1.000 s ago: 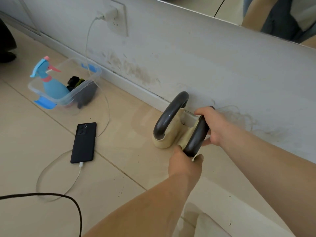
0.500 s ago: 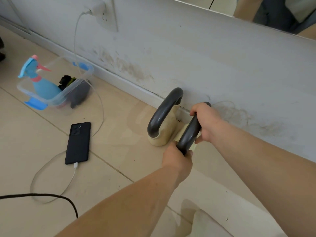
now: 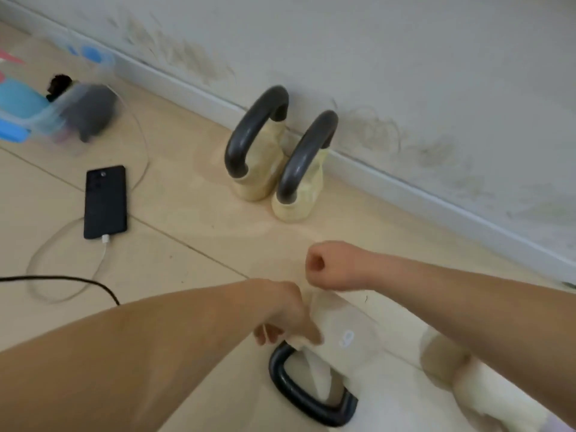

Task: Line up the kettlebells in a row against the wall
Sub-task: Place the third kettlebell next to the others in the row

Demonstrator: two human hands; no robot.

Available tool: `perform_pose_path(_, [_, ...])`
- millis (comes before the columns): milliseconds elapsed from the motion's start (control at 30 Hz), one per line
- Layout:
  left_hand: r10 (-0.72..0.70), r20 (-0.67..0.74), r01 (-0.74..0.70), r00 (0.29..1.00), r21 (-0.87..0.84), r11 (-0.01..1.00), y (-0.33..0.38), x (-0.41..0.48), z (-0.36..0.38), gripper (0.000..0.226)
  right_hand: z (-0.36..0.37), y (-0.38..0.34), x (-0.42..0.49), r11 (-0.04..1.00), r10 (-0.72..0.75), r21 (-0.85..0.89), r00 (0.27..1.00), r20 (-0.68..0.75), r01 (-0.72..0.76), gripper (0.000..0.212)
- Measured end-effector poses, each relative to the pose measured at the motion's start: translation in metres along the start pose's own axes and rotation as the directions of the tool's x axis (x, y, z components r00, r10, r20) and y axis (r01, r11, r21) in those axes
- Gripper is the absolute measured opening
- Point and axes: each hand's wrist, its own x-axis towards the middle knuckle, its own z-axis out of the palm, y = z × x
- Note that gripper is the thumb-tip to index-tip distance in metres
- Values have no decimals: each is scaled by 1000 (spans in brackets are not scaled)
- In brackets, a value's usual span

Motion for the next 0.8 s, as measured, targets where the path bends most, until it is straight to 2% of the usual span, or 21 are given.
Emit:
perform_pose_path(33, [-26, 46, 20, 999, 135, 991, -4, 1, 16, 57, 16, 8, -7, 994, -36, -96, 996, 77, 44, 9])
perform_pose_path(67, [-41, 20, 35, 999, 248, 968, -8, 3, 30, 55, 25, 13, -10, 985, -60, -152, 991, 117, 78, 18])
perform_pose_path(133, [-21, -160, 76, 987, 344, 936, -19, 9, 58, 48, 36, 20, -16, 973, -80, -205, 989, 124, 104, 38])
perform_pose_path(167, [0, -248, 89, 969, 345, 934, -22, 11, 69, 45, 36, 20, -18, 966, -86, -232, 989, 119, 112, 45])
perform_pose_path(233, [34, -327, 89, 944, 353, 931, -25, 15, 76, 39, 30, 15, -19, 953, -93, -274, 986, 138, 128, 53])
perform_pose_path(367, [50, -280, 44, 959, 319, 947, -14, 8, 55, 30, 28, -1, -29, 907, -143, -354, 958, 251, 228, 73])
perform_pose_path(467, [76, -340, -24, 937, 155, 988, -1, -10, 21, 20, 35, -5, -35, 897, -179, -384, 974, 142, 220, 89])
perform_pose_path(500, [91, -377, -66, 922, 80, 995, 6, -18, 11, 19, 34, -2, -34, 918, -164, -354, 984, 74, 180, 89])
perform_pose_path(533, [118, -406, -124, 906, 13, 992, 16, -25, 4, 21, 31, 5, -32, 934, -143, -328, 990, 15, 140, 79])
perform_pose_path(633, [234, -449, -323, 863, -134, 937, 45, -45, -6, 34, 11, 34, -33, 992, -15, -127, 999, -36, 10, 17])
perform_pose_path(733, [290, -396, -424, 871, -310, 851, 58, -51, 7, 36, -11, 54, -48, 979, 58, 199, 997, -57, -46, 10])
perform_pose_path(800, [290, -259, -378, 921, -417, 827, 60, -50, 29, 32, -20, 64, -57, 922, 93, 385, 989, -115, -42, 10])
